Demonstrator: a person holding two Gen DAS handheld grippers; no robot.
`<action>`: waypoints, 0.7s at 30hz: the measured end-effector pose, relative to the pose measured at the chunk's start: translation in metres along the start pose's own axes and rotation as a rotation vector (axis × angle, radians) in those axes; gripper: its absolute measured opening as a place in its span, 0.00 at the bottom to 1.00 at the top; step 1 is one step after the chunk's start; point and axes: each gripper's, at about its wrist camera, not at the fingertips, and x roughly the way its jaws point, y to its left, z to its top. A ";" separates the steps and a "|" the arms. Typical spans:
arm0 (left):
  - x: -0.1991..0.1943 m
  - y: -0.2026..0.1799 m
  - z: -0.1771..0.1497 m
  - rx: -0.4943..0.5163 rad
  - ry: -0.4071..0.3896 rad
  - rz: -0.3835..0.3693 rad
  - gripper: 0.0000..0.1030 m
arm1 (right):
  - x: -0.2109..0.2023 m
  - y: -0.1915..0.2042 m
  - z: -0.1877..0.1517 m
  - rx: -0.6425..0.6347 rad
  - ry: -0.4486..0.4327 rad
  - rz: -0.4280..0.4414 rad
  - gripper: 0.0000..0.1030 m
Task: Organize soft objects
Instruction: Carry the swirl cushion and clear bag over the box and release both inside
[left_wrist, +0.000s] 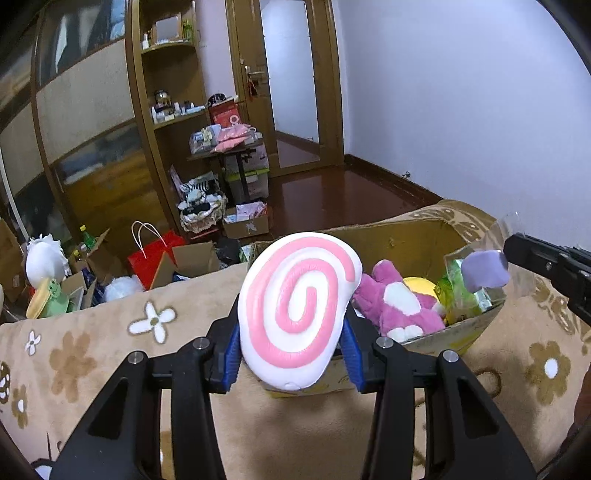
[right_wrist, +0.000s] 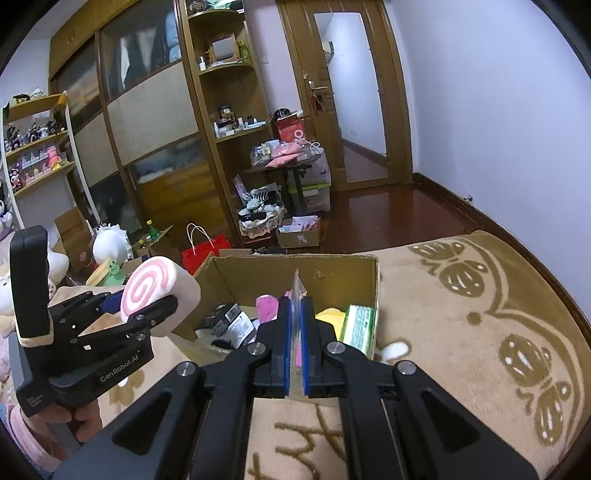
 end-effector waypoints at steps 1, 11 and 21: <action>0.003 0.000 0.000 0.002 0.005 0.003 0.43 | 0.002 0.000 0.000 -0.002 0.000 -0.001 0.05; 0.023 -0.003 0.007 -0.016 0.022 -0.038 0.50 | 0.028 -0.003 -0.004 -0.007 0.039 -0.003 0.06; 0.016 -0.001 0.007 -0.016 0.010 -0.017 0.78 | 0.029 0.000 -0.007 -0.011 0.051 0.005 0.08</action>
